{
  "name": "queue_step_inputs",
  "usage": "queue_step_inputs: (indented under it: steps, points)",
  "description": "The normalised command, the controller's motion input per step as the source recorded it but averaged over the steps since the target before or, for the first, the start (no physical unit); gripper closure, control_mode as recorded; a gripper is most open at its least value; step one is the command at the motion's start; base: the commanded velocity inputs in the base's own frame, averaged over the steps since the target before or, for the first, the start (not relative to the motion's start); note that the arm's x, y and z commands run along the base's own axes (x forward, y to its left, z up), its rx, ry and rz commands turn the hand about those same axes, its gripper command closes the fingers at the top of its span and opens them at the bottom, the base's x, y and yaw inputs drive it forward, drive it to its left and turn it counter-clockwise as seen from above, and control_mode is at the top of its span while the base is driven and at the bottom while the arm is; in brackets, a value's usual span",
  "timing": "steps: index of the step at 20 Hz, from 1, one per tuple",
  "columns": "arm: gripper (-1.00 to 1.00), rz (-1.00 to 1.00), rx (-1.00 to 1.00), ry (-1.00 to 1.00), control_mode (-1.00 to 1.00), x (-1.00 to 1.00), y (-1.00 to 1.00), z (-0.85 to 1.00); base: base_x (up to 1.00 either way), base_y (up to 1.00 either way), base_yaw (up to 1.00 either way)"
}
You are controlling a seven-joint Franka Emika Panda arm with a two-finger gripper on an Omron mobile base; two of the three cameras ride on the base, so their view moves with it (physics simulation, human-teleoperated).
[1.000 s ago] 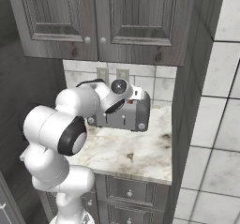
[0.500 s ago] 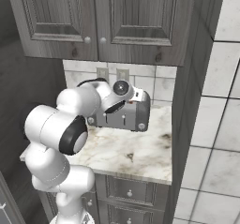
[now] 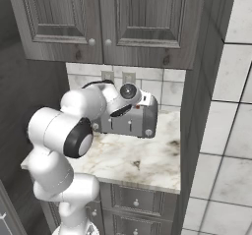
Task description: Start the toaster. Once the lever pops up, take the bread to the plate on the dining counter.
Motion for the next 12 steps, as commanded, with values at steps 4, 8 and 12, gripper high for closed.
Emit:
queue_step_inputs:
  steps: [4, 8, 12]
  points:
    - [-1.0, 0.0, 0.0, 0.0, -1.0, 0.16, 0.0, 0.0, 0.0, 0.0, 0.0]
    - [-1.0, 0.0, 0.0, 0.0, -1.0, 0.08, 0.0, 0.0, 0.0, 0.0, 0.0]
    - [-1.0, 0.0, 0.0, 0.0, -1.0, 0.0, 0.0, -0.01, 0.0, 0.0, 0.0]
